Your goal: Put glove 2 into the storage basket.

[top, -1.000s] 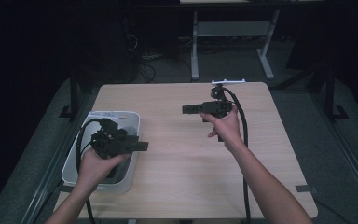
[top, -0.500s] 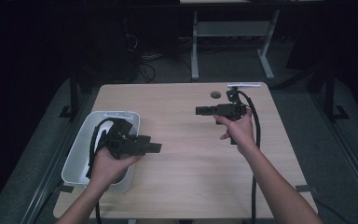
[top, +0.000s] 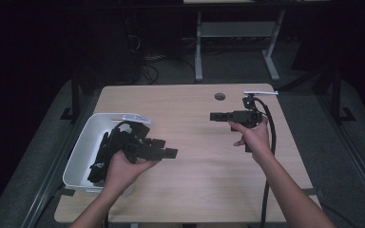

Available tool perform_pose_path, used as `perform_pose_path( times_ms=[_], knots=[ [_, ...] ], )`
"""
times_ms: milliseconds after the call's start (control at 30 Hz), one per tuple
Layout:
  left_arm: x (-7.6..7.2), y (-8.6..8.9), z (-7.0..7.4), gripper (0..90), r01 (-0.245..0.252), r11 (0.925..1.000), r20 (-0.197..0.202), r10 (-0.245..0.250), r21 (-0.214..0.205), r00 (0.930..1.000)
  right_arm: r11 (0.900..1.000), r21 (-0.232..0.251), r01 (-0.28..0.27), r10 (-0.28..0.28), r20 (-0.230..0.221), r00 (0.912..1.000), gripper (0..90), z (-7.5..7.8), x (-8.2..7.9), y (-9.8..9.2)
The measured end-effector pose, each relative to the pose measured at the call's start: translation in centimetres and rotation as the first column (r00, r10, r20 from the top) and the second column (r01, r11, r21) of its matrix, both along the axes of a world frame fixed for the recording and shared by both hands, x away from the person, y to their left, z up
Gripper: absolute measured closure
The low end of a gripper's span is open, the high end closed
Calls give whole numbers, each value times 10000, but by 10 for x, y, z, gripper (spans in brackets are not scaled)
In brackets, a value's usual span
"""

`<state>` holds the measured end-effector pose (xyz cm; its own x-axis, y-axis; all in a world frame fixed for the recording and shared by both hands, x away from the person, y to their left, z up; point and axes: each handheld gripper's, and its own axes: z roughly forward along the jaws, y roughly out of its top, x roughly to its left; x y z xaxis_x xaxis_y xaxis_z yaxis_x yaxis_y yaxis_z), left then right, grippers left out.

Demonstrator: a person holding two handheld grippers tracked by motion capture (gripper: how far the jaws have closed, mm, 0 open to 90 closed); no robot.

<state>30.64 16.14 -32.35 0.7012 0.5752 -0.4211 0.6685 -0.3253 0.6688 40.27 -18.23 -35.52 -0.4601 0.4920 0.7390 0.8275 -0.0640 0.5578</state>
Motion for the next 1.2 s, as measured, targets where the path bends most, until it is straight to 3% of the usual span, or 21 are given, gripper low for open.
perform_pose_path(
  times_ms=[667, 800, 1200],
  knots=[
    [-8, -45, -12, 263, 623, 9981, 18, -623, -29, 9981, 9962, 35, 865, -864, -214, 9960, 465, -16, -21, -54],
    [-9, -53, -16, 259, 786, 9968, 94, -788, 166, 9968, 9948, -11, 1015, -1015, -231, 9946, 461, -20, -25, -62],
    [-9, -77, -30, 250, 1118, 9935, -73, -1116, 192, 9937, 9897, -56, 1433, -1434, -384, 9889, 446, -32, -37, -91]
  ],
)
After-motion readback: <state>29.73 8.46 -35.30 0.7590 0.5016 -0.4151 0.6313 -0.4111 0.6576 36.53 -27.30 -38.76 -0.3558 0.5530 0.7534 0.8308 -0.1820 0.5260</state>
